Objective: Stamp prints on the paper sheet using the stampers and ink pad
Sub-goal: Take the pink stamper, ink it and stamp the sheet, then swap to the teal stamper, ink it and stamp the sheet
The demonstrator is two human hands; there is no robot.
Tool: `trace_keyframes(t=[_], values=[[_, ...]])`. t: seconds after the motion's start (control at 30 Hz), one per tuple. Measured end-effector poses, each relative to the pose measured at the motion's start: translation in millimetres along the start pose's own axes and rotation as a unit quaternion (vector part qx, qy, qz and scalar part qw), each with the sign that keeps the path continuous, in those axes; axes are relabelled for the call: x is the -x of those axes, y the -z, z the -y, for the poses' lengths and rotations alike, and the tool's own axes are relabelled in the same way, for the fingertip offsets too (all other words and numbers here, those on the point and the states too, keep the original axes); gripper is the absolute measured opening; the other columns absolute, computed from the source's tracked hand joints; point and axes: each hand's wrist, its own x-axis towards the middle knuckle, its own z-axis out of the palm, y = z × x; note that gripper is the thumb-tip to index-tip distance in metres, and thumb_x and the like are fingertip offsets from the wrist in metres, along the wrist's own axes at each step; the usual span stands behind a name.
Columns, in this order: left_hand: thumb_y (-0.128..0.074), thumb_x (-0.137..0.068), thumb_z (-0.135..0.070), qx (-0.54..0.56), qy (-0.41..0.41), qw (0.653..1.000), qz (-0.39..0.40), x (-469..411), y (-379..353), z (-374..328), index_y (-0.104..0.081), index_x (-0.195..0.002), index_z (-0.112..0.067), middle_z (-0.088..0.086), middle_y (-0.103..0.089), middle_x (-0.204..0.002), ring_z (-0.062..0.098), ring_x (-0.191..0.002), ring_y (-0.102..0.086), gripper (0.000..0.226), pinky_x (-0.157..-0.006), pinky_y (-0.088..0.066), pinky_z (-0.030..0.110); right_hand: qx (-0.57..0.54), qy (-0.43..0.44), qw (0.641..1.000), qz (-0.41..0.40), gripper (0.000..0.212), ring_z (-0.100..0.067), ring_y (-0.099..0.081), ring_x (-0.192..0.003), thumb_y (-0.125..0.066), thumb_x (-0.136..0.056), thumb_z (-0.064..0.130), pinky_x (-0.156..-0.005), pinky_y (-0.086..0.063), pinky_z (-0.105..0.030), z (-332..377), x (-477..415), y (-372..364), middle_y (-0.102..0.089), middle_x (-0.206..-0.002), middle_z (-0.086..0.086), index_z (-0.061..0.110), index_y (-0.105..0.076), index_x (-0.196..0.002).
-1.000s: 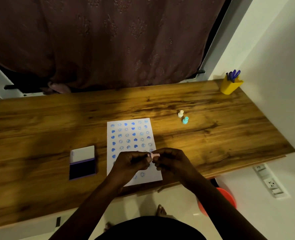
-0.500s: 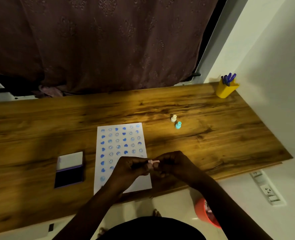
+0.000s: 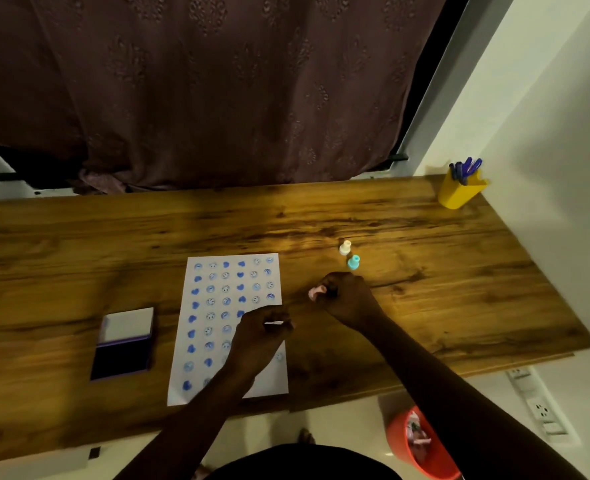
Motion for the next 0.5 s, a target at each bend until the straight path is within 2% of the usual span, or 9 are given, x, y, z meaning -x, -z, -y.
trace_keyframes(t=[0.1, 0.23, 0.4, 0.5], values=[[-0.079, -0.089, -0.023, -0.014, 0.006, 1.000, -0.014, 1, 3, 4, -0.071, -0.106, -0.033, -0.014, -0.073, -0.108, 0.011, -0.109, -0.070, 0.022, -0.098, -0.059, 0.039, 0.050, -0.020, 0.998, 0.031, 0.016, -0.018, -0.071, -0.097, -0.074, -0.089, 0.023, -0.086, -0.059, -0.034, -4, -13, -4, -0.077, -0.105, -0.002, 0.015, -0.076, -0.103], [-0.077, -0.090, -0.024, -0.004, 0.021, 0.999, -0.025, 3, 9, 11, -0.074, -0.099, -0.039, -0.013, -0.075, -0.110, 0.008, -0.107, -0.070, 0.017, -0.102, -0.058, 0.042, 0.111, -0.013, 0.992, 0.060, 0.023, -0.025, -0.066, -0.107, -0.069, -0.092, 0.026, -0.093, -0.056, -0.041, -7, -21, -5, -0.071, -0.116, -0.009, 0.013, -0.071, -0.111], [-0.076, -0.091, -0.025, 0.005, 0.028, 0.999, -0.032, 1, 13, 12, -0.076, -0.090, -0.042, -0.013, -0.078, -0.104, 0.004, -0.103, -0.071, 0.017, -0.101, -0.057, 0.037, 0.153, 0.000, 0.985, 0.078, 0.027, -0.026, -0.063, -0.112, -0.068, -0.093, 0.026, -0.095, -0.054, -0.040, -10, -25, -6, -0.067, -0.121, -0.010, 0.015, -0.068, -0.117], [-0.075, -0.091, -0.023, 0.011, 0.031, 0.999, -0.033, -3, 11, 10, -0.076, -0.089, -0.043, -0.014, -0.078, -0.103, 0.006, -0.103, -0.072, 0.020, -0.100, -0.058, 0.041, 0.166, -0.001, 0.983, 0.075, 0.025, -0.025, -0.063, -0.113, -0.069, -0.093, 0.024, -0.092, -0.051, -0.031, -12, -26, -9, -0.067, -0.122, -0.008, 0.018, -0.070, -0.117]])
